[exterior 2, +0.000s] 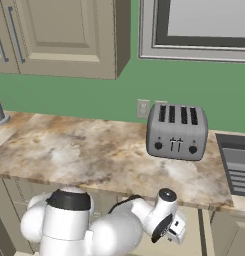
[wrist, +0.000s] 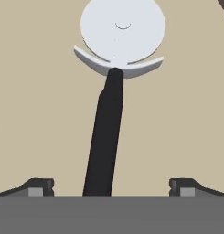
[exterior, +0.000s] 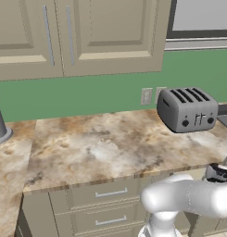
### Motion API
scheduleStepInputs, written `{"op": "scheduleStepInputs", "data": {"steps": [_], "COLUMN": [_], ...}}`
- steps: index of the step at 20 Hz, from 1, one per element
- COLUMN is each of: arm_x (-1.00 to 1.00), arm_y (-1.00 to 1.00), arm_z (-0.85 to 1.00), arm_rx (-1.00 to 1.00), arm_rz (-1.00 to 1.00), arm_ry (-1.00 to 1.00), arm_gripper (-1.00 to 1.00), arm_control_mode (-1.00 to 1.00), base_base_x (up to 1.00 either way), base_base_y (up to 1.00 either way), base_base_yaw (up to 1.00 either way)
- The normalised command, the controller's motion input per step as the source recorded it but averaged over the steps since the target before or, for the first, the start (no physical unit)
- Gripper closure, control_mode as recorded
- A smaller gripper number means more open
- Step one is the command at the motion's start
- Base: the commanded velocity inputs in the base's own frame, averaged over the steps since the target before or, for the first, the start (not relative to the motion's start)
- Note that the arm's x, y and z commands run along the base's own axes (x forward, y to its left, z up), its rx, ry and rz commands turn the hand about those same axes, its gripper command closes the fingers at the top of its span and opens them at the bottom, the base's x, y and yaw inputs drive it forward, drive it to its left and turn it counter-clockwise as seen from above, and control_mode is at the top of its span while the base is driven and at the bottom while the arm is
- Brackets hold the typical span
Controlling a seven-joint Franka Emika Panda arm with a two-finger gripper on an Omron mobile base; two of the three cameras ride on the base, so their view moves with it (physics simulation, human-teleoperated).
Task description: Take the pizza cutter from the drawer on the right and place it on the dining counter for cutting.
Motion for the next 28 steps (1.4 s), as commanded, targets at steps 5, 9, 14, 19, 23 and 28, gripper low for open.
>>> {"op": "scheduleStepInputs", "data": {"steps": [5, 9, 14, 19, 23, 28], "arm_x": [0.03, 0.0, 0.0, 0.02, 0.19, 0.04], "arm_y": [0.01, 0.0, 0.0, 0.0, 0.04, 0.01], "arm_z": [-0.24, 0.0, -0.07, -0.8, -1.0, -0.16], "arm_rx": [0.0, 0.0, 0.0, 0.0, -0.03, 0.0], "arm_rz": [0.0, 0.0, 0.0, 0.0, 0.0, 0.0], "arm_ry": [0.01, 0.0, -0.01, 0.0, -0.05, -0.04], "arm_gripper": [-1.0, -1.0, -1.0, -1.0, 1.0, 1.0], "arm_control_mode": [-1.0, -1.0, -1.0, -1.0, -1.0, -1.0], "base_base_x": [0.0, 0.0, 0.0, 0.0, 0.0, 0.0], "base_base_y": [0.0, 0.0, 0.0, 0.0, 0.0, 0.0], "base_base_yaw": [0.0, 0.0, 0.0, 0.0, 0.0, 0.0]}}
